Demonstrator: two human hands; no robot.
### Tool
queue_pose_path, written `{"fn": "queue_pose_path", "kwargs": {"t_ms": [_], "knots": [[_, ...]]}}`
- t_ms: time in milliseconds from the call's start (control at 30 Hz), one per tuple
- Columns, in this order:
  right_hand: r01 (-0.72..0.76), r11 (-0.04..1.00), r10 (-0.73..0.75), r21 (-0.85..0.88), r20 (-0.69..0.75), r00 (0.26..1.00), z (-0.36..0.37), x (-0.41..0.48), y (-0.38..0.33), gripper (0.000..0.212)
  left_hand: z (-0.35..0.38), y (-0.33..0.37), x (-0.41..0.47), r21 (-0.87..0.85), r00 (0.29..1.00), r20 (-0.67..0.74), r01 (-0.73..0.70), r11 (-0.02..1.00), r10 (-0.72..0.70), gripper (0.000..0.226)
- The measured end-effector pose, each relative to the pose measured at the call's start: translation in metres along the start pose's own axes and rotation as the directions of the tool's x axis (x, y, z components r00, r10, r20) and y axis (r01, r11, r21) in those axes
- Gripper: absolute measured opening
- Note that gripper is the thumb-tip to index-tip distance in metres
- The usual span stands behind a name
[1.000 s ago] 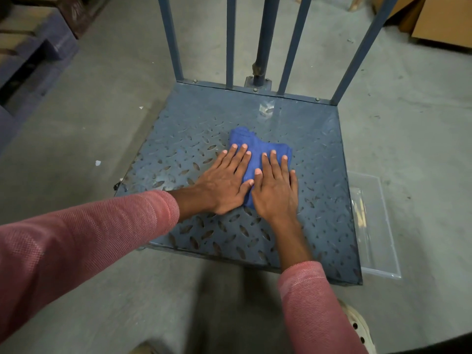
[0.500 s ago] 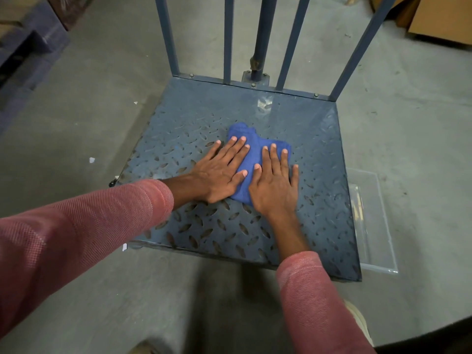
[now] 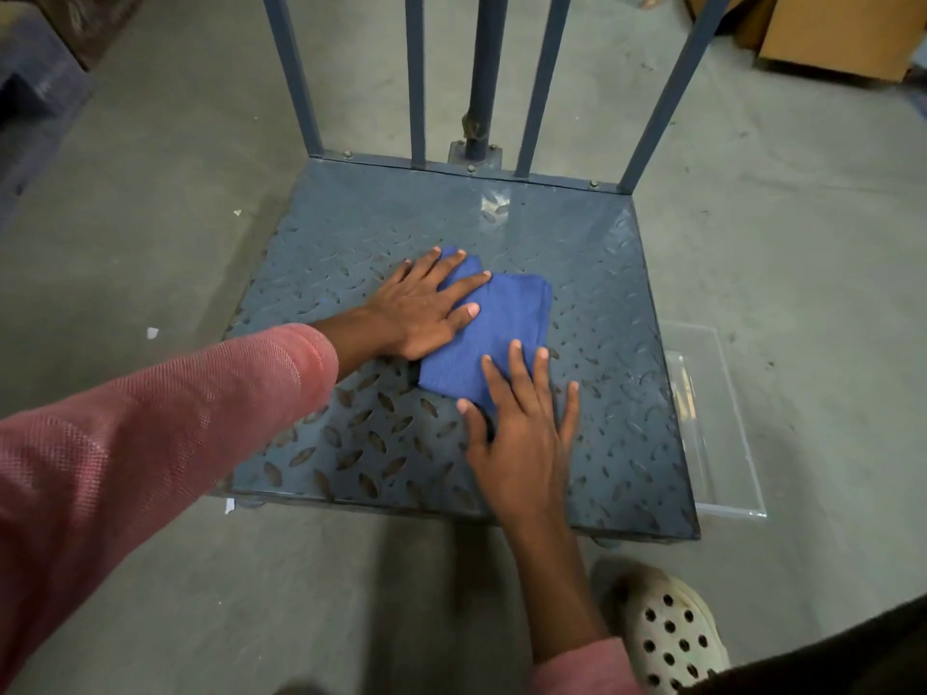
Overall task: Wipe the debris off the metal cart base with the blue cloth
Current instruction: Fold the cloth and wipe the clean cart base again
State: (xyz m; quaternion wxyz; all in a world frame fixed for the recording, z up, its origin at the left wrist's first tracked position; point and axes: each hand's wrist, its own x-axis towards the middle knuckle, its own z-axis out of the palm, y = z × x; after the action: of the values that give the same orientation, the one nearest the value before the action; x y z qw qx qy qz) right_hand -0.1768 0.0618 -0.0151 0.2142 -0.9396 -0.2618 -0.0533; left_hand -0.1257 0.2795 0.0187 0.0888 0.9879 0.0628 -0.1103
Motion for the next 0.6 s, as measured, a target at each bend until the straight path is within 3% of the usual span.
{"fn": "queue_pose_path", "kwargs": {"t_ms": [133,233,367,467,600], "knots": [[-0.179,0.982,0.176,-0.066,-0.059,0.983,-0.017,0.012,0.026,0.039,0.003,-0.006,-0.018,0.084,0.981,-0.196,0.015,0.996,0.002,0.075],[-0.322,0.946,0.323,0.022,-0.124,0.938,-0.029,0.024,0.04,0.039,0.015,-0.011,-0.032,-0.036,0.925,-0.381,-0.016,0.999,0.001,0.06],[-0.193,0.959,0.227,0.207,-0.151,0.962,-0.03,0.028,0.044,0.036,0.03,-0.017,-0.045,-0.175,0.845,-0.534,-0.138,0.975,0.024,0.031],[-0.103,0.964,0.118,0.243,-0.046,0.992,-0.028,0.029,0.043,0.049,0.027,-0.025,-0.046,-0.09,0.873,-0.453,-0.243,0.966,0.178,0.044],[-0.133,0.974,0.121,0.185,0.077,0.99,-0.028,0.029,0.047,0.059,0.014,-0.031,-0.045,0.036,0.898,-0.232,-0.378,0.925,0.375,0.059]]}}
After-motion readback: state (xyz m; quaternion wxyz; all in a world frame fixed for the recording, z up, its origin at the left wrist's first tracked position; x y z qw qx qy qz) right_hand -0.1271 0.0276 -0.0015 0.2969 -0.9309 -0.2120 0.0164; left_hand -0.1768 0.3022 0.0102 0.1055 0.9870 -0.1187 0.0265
